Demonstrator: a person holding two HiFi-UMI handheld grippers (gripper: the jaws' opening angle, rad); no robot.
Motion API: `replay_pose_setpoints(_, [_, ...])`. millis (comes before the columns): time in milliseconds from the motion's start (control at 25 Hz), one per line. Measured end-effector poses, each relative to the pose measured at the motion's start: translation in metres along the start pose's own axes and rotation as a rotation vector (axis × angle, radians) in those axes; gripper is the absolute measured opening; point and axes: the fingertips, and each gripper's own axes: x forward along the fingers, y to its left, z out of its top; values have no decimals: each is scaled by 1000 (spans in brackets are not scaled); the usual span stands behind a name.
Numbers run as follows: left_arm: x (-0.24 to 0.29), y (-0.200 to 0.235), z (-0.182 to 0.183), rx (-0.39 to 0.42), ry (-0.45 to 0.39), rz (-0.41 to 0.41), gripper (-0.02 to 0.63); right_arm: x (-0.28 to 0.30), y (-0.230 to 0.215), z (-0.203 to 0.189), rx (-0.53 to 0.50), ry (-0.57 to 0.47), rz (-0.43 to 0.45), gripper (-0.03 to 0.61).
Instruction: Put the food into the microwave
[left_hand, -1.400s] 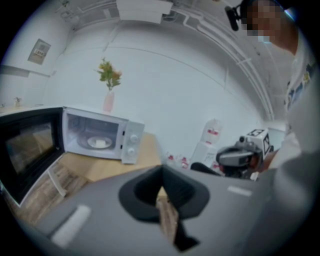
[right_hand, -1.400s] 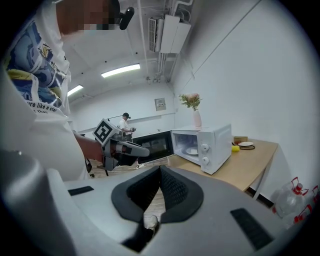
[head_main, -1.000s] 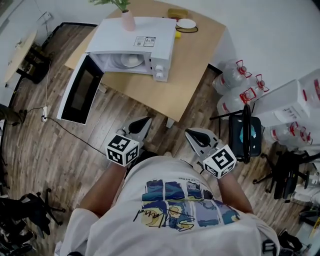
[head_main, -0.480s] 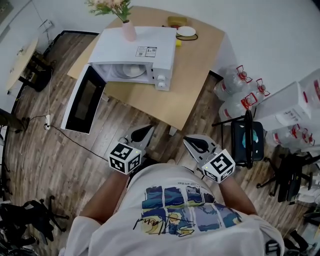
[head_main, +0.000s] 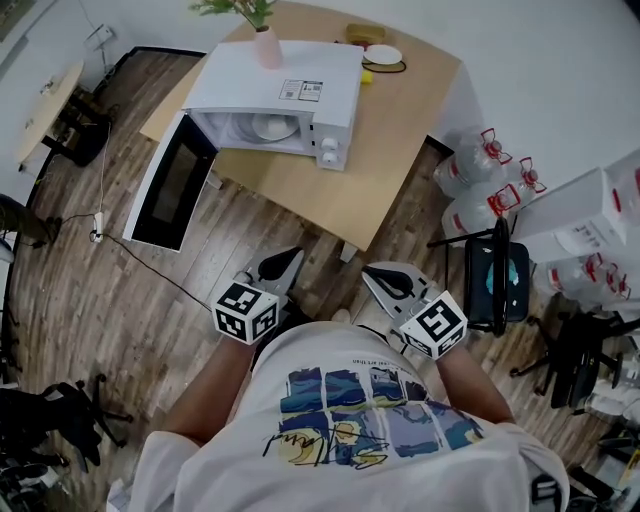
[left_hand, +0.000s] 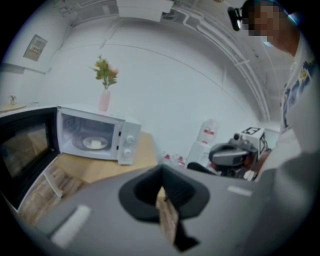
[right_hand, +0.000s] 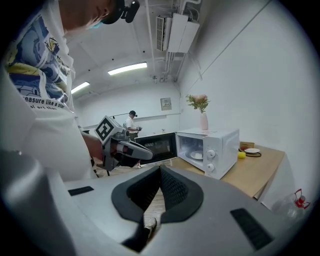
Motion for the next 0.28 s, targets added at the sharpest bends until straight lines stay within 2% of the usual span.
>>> replay_pose_setpoints(280, [7,-6,-7,-7,13,-1,9,-8,-2,-13,17,13,-9,6])
